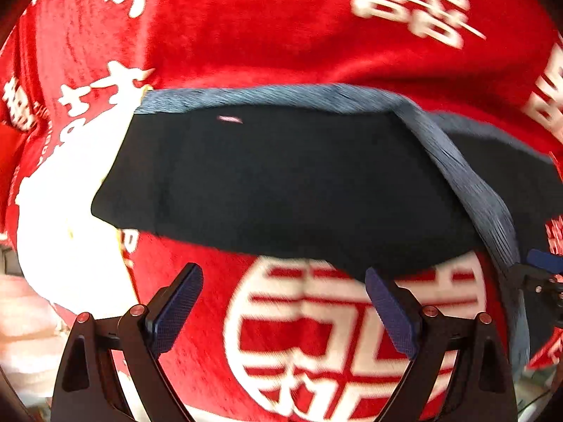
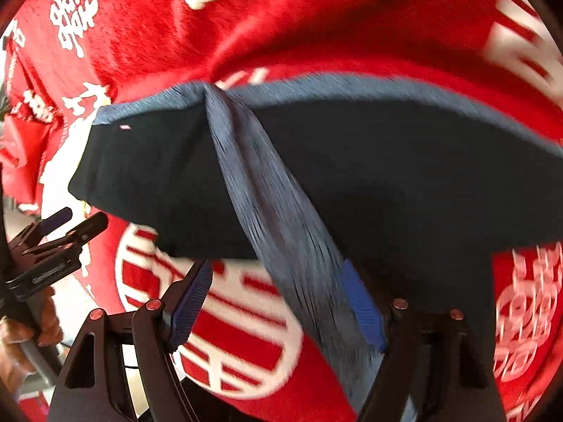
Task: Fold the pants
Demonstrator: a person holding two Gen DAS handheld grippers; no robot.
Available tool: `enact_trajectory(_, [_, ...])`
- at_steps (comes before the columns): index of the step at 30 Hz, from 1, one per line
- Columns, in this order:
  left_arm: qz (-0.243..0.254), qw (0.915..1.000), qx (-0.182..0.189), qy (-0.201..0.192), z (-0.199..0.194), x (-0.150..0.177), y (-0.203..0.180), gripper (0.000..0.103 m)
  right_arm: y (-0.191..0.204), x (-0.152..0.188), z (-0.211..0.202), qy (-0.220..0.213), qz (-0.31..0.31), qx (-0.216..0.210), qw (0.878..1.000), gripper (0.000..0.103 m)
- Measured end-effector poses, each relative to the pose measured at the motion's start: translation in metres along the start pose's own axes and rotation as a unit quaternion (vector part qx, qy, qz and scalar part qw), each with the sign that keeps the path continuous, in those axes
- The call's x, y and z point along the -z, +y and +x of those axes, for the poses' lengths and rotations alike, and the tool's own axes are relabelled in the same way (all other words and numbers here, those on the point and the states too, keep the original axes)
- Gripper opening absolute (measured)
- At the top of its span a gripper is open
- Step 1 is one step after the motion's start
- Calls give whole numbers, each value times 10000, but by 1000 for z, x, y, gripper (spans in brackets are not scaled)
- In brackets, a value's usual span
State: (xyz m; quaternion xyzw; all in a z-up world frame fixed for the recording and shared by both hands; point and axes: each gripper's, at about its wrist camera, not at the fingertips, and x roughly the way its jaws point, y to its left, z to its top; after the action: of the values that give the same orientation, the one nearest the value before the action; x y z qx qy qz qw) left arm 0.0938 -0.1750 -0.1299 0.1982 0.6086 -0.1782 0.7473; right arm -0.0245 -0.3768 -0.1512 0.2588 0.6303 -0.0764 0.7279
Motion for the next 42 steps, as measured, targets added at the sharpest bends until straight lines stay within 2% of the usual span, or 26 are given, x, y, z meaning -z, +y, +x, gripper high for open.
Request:
enact_trajectory(3, [247,9997,-41,-27,-11,17,-15,94,-15,41,-9,-144,285,201,9993,79])
enact_trajectory(6, [425,9988,166,-161,-29,39,-28,94,-23,75,-19,-223,404,472,9978,79])
enact_trajectory(9, [639,9975,171,-239,-41,59,-33,94,-29,104,-28,-234,554,603,9964,79])
enact_trajectory(14, [884,9952,176,-376,-61,83,-34,94,-42,142,-37,-251,794,853,9929,79])
enact_trajectory(18, [1143,9924,74,-442,-73,96,-44,94,-48,158,-43,-199,863,870,9923,79])
enact_trajectory(23, [1092,9934,195,-282,-64,92,-65,94,-70,171,-49,-207,1010,700,9922,79])
enact_trajectory(27, [913,9950,375,-151,-47,83,-95,94,-100,182,-53,-282,1190,400,9917,79])
enact_trajectory(31, [1051,9940,287,-115,-24,77,-139,94,-129,196,-56,-238,1239,85,9920,79])
enact_trajectory(34, [1144,9928,354,-12,-8,73,-165,94,-146,204,-55,-177,1314,-83,9911,79])
enact_trajectory(37, [1217,9921,303,41,2,70,-183,94,-166,214,-52,-87,1510,-159,9884,73])
enact_trajectory(42, [1353,9904,260,49,9,68,-203,94,-184,237,-35,101,1818,-647,9812,70])
